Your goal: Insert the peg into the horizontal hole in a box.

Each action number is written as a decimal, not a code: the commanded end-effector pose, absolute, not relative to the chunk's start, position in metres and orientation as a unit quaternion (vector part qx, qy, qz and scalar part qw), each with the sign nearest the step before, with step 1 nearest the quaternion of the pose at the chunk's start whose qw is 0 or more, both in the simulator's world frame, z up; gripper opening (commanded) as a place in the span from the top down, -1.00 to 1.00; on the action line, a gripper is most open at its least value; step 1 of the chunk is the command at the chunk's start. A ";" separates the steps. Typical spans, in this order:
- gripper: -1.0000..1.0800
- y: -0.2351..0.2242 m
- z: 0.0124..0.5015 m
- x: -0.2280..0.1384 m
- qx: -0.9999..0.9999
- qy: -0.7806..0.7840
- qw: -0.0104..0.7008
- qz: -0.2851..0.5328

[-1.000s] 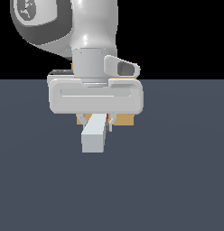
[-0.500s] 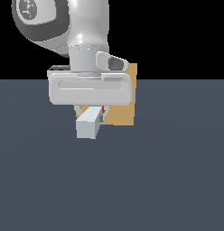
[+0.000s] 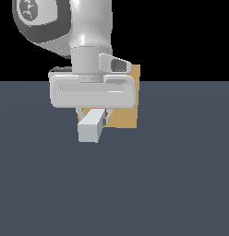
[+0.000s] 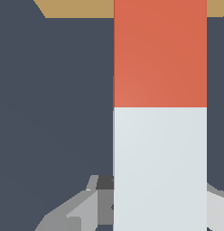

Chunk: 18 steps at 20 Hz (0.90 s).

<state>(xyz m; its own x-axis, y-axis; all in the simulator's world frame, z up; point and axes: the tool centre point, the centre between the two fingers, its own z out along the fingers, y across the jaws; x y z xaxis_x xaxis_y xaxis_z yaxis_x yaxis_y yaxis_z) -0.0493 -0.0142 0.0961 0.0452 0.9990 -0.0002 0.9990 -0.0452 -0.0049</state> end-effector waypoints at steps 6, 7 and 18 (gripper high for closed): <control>1.00 -0.014 0.098 -0.048 -0.723 -0.691 0.000 0.000; 1.00 -0.013 0.098 -0.048 -0.723 -0.691 0.000 0.000; 1.00 0.045 0.098 -0.046 -0.723 -0.691 0.000 -0.001</control>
<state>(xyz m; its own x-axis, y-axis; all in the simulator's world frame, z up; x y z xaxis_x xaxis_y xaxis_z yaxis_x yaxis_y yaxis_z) -0.0477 0.0321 0.0967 0.0456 0.9990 -0.0001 0.9990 -0.0456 -0.0031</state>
